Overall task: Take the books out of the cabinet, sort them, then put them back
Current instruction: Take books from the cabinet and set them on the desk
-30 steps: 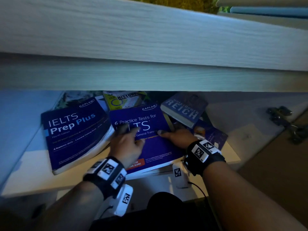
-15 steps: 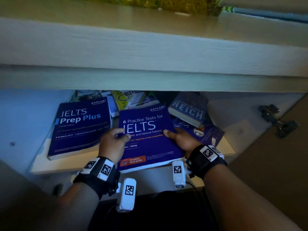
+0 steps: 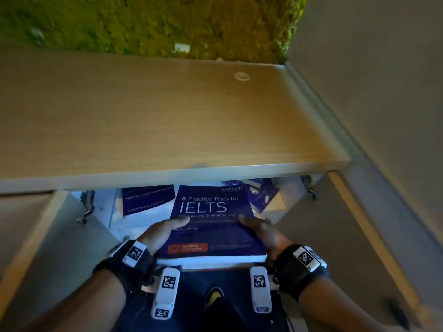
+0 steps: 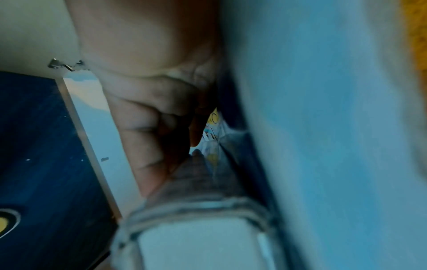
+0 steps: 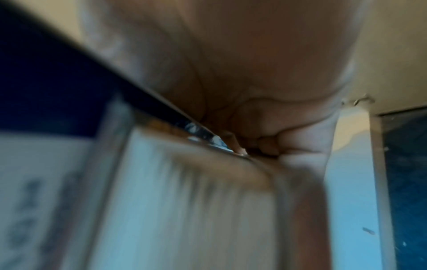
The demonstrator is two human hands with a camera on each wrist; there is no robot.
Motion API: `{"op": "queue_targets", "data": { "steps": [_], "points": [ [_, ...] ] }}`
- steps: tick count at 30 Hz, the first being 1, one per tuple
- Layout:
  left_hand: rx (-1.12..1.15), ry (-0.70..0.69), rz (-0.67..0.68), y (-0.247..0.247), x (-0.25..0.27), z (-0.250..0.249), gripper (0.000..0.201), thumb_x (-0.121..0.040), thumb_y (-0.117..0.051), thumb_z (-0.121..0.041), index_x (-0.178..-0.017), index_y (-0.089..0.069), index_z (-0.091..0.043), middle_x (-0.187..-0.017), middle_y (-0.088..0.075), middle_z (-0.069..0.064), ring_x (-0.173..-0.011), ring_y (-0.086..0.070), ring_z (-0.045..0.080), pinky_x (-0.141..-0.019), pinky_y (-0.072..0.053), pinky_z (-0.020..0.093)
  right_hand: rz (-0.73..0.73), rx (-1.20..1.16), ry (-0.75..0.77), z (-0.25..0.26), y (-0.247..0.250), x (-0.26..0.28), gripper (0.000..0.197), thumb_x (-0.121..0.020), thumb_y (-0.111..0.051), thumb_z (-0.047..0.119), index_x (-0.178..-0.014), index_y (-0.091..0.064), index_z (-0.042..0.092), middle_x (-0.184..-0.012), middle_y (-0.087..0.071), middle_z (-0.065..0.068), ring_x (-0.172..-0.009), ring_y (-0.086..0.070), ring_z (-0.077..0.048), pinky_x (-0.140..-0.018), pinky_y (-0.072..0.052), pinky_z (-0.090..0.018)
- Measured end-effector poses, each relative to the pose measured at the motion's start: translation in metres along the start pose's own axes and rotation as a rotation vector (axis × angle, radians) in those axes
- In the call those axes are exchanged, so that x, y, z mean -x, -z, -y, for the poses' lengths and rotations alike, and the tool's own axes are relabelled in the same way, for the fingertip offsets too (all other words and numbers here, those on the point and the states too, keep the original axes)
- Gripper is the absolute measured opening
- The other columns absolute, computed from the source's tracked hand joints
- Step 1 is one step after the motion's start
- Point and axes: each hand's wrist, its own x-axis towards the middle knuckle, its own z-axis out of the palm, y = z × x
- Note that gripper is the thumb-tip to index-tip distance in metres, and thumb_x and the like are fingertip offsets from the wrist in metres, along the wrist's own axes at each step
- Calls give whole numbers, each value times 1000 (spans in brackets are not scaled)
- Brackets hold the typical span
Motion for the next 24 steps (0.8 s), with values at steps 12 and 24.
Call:
{"op": "queue_targets", "data": {
  "steps": [12, 24],
  "points": [
    [84, -115, 228, -67, 166, -79, 37, -87, -68, -40, -117, -70, -18, -105, -78, 7, -91, -76, 25, -82, -56, 37, 69, 103, 154, 88, 12, 206, 39, -97, -54, 27, -131, -56, 8, -104, -78, -17, -81, -78, -24, -64, -63, -30],
    [93, -281, 136, -134, 44, -262, 33, -91, -69, -24, -121, -67, -11, -106, -75, 19, -81, -74, 32, -65, -63, 39, -110, 242, 253, 272, 90, 112, 22, -98, -64, 15, -119, -67, 12, -119, -75, -18, -96, -74, -28, -86, -63, -41]
  ]
}}
